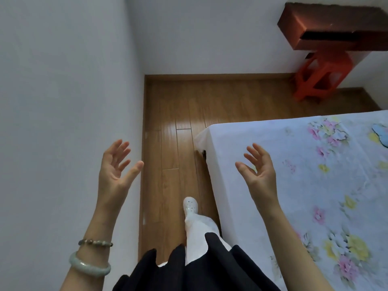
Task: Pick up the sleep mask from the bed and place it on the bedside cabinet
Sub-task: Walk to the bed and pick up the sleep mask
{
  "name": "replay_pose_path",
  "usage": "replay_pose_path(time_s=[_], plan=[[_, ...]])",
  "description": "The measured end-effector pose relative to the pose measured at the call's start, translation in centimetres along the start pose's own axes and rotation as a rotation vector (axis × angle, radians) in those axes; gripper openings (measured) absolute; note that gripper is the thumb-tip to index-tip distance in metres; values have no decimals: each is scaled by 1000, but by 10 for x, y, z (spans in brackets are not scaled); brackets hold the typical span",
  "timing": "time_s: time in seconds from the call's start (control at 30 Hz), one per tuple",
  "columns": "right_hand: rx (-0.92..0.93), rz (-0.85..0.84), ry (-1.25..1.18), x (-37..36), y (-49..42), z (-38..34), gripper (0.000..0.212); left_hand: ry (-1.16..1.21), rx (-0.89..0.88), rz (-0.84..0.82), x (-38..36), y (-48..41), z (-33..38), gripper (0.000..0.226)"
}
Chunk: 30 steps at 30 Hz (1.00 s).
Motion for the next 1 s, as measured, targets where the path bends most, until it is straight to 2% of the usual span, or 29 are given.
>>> replay_pose_path(time_s=[0.3, 0.5, 0.67, 0.8, 1.0], plan=[[-22, 44, -2, -60, -174, 8, 56, -17, 6, -47, -44, -186, -35, 68], [-32, 150, -1, -78, -297, -15, 56, -16, -34, -133, -89, -336, -27, 70], [-81, 221, 2, -80, -362, -19, 56, -6, -60, -230, -136, -430, -30, 69], [-132, 340, -9, -77, -411, -13, 55, -16, -100, -343, -185, -510, -30, 70], [-195, 612, -74, -75, -483, -4, 55, 15, -158, -587, -273, -641, -17, 73]])
Point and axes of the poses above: each hand's wrist, its own y-axis away from the middle knuckle, its own x-axis out of the back of the hand, z = x × y, the point moved 10 cm from there along -y, towards the middle knuckle, and after that the axes turned 2 degrees about -x, right-handed, at the moved point
